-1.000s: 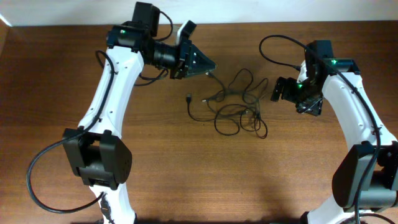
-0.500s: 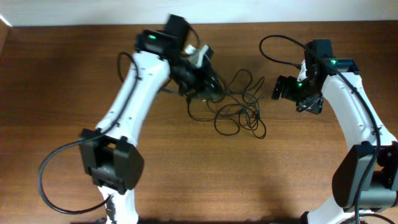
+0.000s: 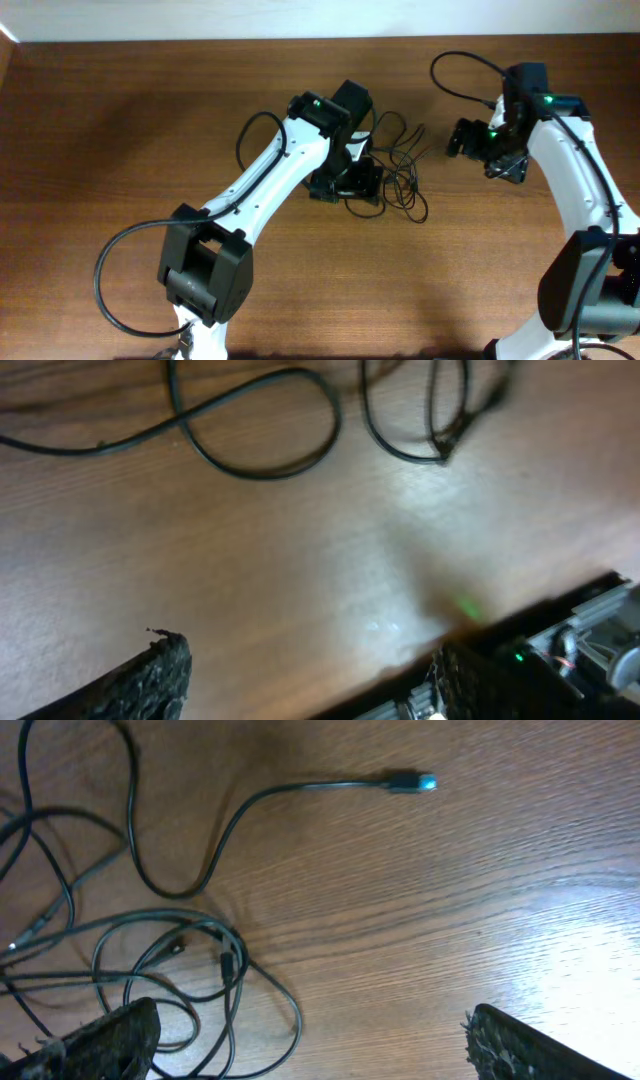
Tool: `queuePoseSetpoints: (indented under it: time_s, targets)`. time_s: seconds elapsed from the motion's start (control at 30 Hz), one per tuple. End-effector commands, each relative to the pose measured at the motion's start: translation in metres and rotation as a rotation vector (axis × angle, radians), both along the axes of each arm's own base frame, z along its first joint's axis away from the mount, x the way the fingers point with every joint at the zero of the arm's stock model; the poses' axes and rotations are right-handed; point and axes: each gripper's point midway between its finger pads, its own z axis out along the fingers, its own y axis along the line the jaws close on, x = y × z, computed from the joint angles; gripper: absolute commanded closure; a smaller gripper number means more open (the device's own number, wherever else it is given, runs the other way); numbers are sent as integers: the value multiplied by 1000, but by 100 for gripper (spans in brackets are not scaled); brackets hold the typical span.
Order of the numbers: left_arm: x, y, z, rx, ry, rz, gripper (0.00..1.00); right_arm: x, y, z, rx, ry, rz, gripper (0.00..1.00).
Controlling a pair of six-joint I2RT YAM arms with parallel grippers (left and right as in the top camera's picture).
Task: Untangle cables
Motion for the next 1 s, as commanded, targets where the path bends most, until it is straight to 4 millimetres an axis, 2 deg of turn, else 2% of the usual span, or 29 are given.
queuePoseSetpoints:
  time_s: [0.0,0.07,0.17,0.3,0.43,0.53,0.73,0.97]
  targets:
    - [-2,0,-23,-24,9,42,31,-1,-1,0,42,2,-14,2]
    - [0,-4,-40,-37,17,110,36,-1,0,0,46,1,-13,2]
    - [2,-16,-57,-109,13,130,37,-1,0,0,45,3,-12,2]
    - [7,-27,-68,-153,1,191,42,-1,0,0,46,2,-12,2]
    - [25,-39,-67,-223,-75,204,38,-1,1,0,52,2,-11,2]
    - [30,-42,-65,-238,-84,228,39,-1,1,0,52,2,-11,2]
    - [44,-50,-70,-198,-198,243,42,-1,1,0,52,3,-11,2]
    - [41,-70,-85,-213,-178,283,42,-1,1,0,52,3,-10,2]
